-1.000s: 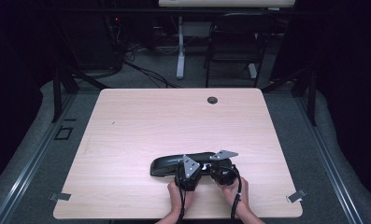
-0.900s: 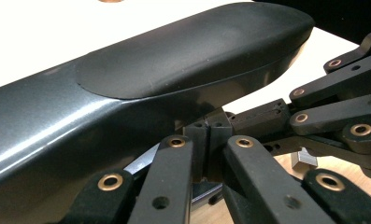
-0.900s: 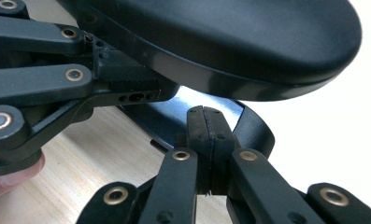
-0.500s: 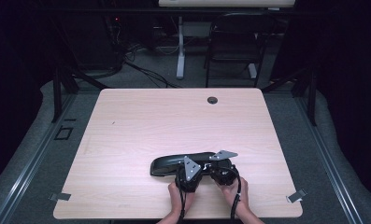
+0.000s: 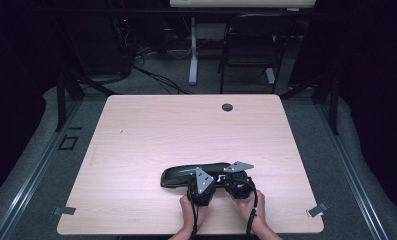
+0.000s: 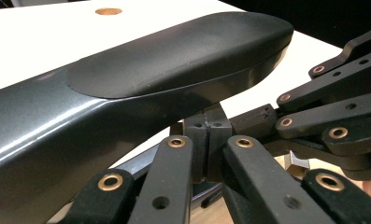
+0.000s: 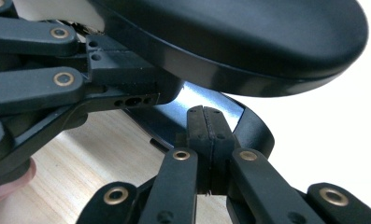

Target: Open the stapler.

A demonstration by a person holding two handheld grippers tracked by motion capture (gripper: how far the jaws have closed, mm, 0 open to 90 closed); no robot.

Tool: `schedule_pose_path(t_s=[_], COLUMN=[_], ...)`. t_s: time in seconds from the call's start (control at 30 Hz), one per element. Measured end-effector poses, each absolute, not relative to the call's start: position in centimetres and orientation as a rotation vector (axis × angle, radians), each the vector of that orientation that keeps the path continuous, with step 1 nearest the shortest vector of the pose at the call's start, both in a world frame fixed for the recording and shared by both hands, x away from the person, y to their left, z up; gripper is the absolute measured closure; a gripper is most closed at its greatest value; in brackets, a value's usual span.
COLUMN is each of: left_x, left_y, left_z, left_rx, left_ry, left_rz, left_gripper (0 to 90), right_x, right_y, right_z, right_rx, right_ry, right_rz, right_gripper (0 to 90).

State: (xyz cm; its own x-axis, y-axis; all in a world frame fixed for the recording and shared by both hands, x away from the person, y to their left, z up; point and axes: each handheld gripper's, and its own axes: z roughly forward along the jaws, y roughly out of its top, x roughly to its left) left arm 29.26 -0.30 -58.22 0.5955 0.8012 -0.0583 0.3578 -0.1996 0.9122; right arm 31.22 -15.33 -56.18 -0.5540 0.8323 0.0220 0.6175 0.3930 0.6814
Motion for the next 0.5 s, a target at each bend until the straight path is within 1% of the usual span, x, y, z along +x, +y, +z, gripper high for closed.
schedule_pose_path(t_s=[0.23,0.47,0.5], left_x=[29.84,29.97,29.69], left_y=[-0.83,-0.98,-0.8], left_z=[-58.25,-58.27,-58.08], left_rx=[1.815,1.786,1.739], left_ry=[0.953,0.963,0.948], left_rz=[0.516,0.49,0.531], left_gripper=[90.0,90.0,90.0], right_x=[31.26,31.17,31.16], right_y=[-15.28,-15.28,-15.25], right_z=[-56.18,-56.23,-56.23], right_rx=[1.262,1.247,1.248], right_ry=[2.333,2.33,2.328], right_rz=[0.939,0.929,0.927], right_gripper=[90.0,90.0,90.0])
